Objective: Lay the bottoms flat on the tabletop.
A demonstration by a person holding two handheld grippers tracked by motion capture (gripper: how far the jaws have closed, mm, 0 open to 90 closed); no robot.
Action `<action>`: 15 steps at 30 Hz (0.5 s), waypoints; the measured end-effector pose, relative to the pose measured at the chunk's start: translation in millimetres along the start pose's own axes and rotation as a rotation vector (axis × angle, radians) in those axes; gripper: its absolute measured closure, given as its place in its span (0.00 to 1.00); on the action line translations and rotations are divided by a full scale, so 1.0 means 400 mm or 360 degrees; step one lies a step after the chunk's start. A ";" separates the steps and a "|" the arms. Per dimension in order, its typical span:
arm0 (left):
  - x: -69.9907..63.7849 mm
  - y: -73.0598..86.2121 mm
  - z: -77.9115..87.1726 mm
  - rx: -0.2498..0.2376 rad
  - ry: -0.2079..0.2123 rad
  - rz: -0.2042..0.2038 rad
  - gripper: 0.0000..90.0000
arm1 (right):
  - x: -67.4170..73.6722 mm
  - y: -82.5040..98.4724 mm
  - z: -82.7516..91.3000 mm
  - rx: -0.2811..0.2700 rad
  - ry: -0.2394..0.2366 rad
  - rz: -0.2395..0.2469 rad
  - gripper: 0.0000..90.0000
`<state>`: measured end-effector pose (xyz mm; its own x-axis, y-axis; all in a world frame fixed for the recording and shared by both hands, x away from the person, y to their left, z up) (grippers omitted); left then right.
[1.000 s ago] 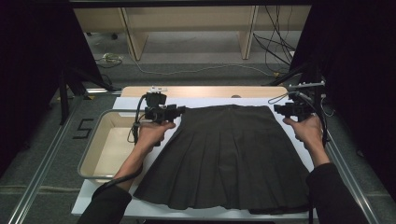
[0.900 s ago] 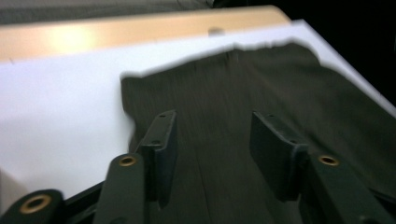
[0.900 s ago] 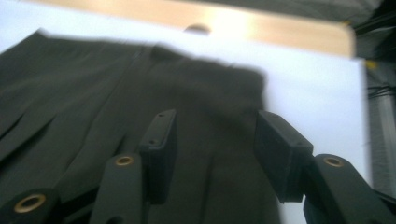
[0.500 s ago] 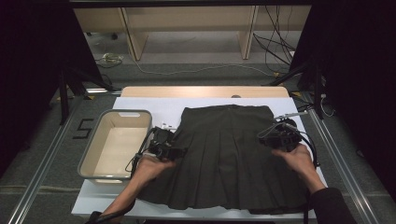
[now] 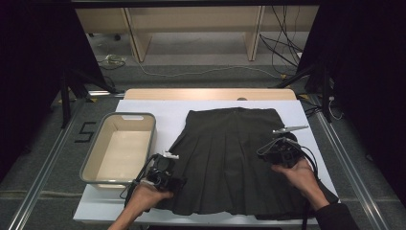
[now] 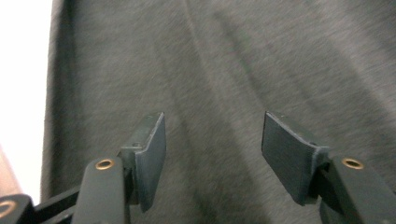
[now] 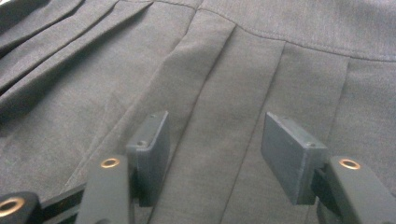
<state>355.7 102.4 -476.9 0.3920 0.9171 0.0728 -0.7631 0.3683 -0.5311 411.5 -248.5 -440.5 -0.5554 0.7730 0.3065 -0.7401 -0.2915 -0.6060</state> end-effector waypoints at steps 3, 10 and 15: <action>-0.001 0.011 -0.010 0.0059 -0.0003 -0.0018 0.42 | -0.001 0.007 0.001 -0.0004 -0.0011 -0.0016 0.48; -0.020 0.036 -0.013 0.0141 -0.0044 -0.0103 0.38 | 0.004 0.015 0.004 -0.0004 -0.0023 -0.0019 0.48; -0.025 0.053 -0.012 0.0177 0.0018 -0.0126 0.49 | 0.013 0.019 0.003 -0.0008 -0.0038 -0.0023 0.48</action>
Point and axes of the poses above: each handheld gripper's, and its own axes: z roughly backward along the jaws, y roughly out of its underside, x roughly to its left, the point moved 3 cm from there along -z, roughly forward along the jaws, and after that the axes turned 14 degrees about -y, right-handed, at the moved point
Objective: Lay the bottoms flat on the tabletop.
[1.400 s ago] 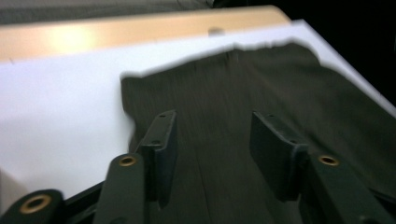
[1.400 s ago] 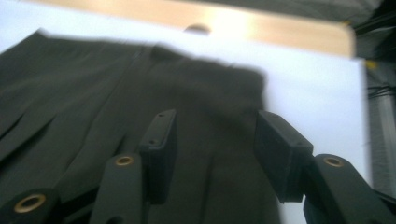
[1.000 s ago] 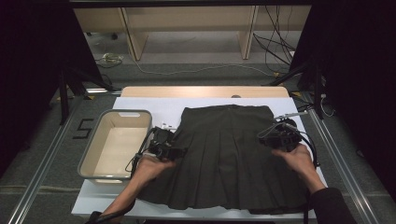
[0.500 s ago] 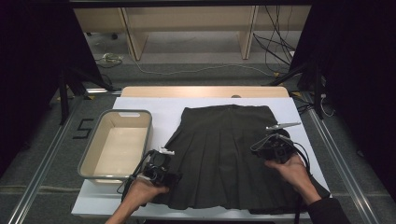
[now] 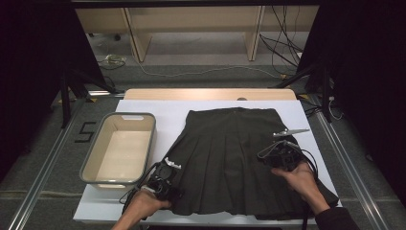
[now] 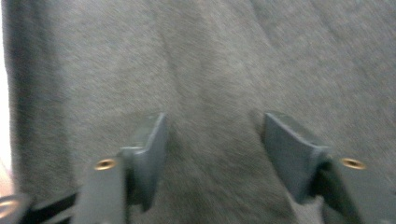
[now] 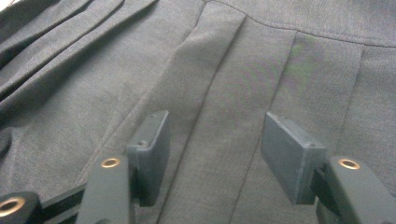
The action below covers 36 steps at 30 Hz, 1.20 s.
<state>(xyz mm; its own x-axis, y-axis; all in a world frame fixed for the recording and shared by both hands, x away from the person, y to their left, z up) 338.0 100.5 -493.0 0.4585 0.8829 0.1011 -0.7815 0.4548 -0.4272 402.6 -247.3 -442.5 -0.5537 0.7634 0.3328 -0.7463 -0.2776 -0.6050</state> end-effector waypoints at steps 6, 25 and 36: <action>-0.013 0.012 -0.005 0.0012 0.0053 -0.0060 0.78 | 0.008 0.001 0.001 0.0003 0.0002 0.0021 0.48; -0.067 -0.001 0.024 -0.0054 0.0361 0.0072 0.91 | 0.010 0.001 -0.010 0.0020 0.0006 0.0022 0.49; -0.005 -0.024 0.088 -0.0271 0.0207 0.0151 0.58 | 0.027 -0.013 -0.001 -0.0039 -0.0019 0.0043 0.47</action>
Point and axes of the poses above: each handheld gripper's, and its own axes: z roughly backward along the jaws, y roughly out of its underside, x roughly to its left, the point moved 3 cm from there along -z, roughly forward along the jaws, and after that the axes turned 14 degrees about -y, right-handed, at the moved point
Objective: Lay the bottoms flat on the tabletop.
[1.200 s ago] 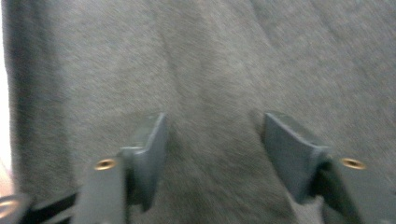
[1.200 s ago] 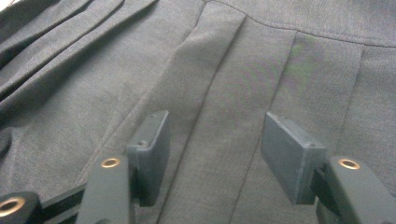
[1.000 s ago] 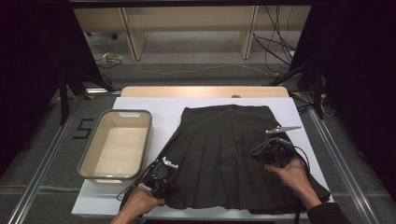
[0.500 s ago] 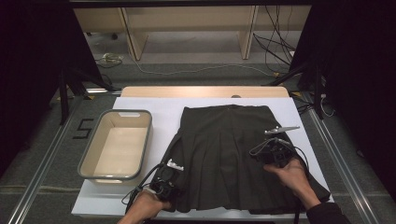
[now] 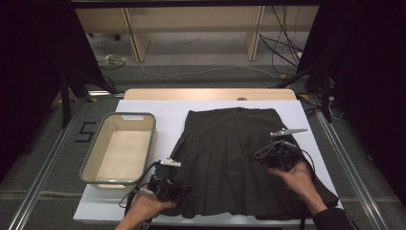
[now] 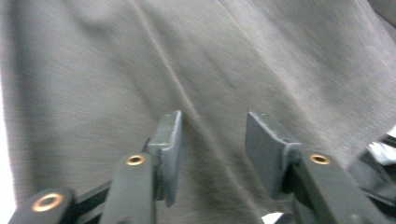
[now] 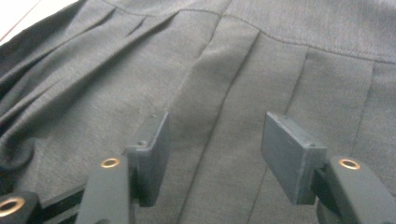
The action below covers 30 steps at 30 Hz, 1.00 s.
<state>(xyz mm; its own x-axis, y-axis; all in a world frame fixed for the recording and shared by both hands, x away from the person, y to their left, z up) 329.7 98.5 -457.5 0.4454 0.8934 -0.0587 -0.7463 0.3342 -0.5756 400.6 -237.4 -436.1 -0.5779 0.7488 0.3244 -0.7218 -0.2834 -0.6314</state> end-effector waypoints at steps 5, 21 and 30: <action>0.053 0.003 0.011 -0.0032 -0.0168 0.0060 0.48 | 0.006 -0.005 0.001 -0.0013 -0.0002 0.0008 0.47; 0.076 0.037 0.010 0.0028 -0.0212 0.0146 0.35 | 0.047 -0.032 0.001 -0.0095 -0.0084 0.0020 0.38; 0.061 0.070 -0.004 0.0089 -0.0242 0.0117 0.29 | 0.097 -0.068 -0.035 -0.0108 -0.0107 0.0038 0.27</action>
Point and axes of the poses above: each handheld gripper's, and its own axes: z roughly backward along the jaws, y roughly out of its underside, x roughly to its left, the point moved 3 cm from there along -z, roughly forward along the jaws, and after that the axes turned 14 degrees about -y, right-handed, at the moved point
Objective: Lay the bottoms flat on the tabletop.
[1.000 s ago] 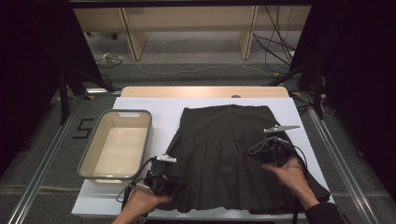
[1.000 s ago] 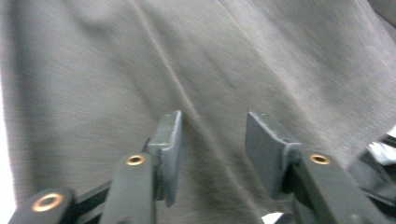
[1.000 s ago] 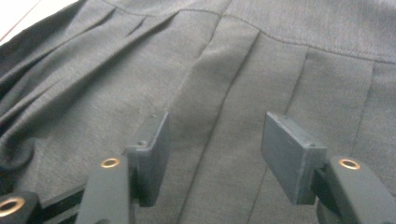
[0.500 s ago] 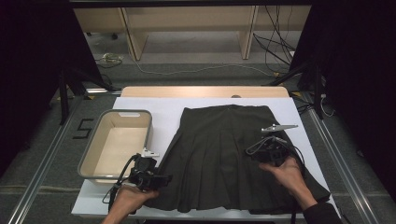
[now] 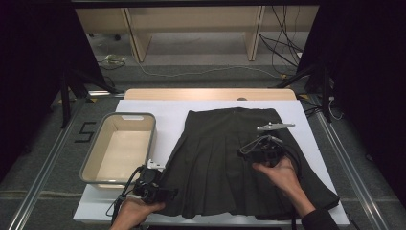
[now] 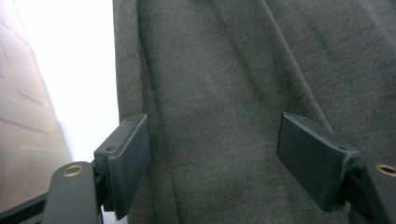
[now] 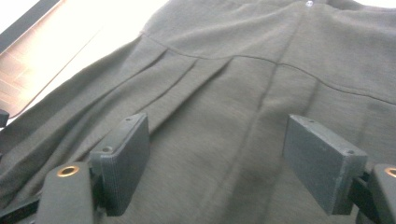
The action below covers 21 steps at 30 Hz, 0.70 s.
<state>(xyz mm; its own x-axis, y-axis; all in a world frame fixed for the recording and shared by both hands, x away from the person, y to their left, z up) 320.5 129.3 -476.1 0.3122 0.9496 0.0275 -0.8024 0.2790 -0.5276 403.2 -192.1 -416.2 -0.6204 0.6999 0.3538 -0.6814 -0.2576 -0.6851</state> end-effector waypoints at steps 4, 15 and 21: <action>-0.001 0.012 -0.007 0.0042 -0.0017 -0.0017 0.28 | 0.023 -0.011 -0.025 0.0021 -0.0004 0.0020 0.25; -0.001 0.044 -0.018 0.0105 -0.0081 -0.0027 0.24 | 0.057 -0.027 -0.078 0.0080 -0.0054 0.0070 0.26; 0.034 0.063 -0.013 0.0128 -0.0106 0.0014 0.24 | 0.062 -0.031 -0.097 0.0094 -0.0068 0.0071 0.27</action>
<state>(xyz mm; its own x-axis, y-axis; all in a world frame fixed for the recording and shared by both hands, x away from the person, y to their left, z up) 307.2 148.6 -493.4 0.2728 0.9587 0.0810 -0.8438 0.2789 -0.4585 411.3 -145.7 -423.5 -0.6655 0.6584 0.3515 -0.6737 -0.3273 -0.6626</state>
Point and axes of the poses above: each handheld gripper's, and its own axes: z roughly backward along the jaws, y roughly out of its underside, x roughly to its left, the point moved 3 cm from there along -z, roughly forward along the jaws, and after that the axes turned 14 degrees about -y, right-handed, at the moved point
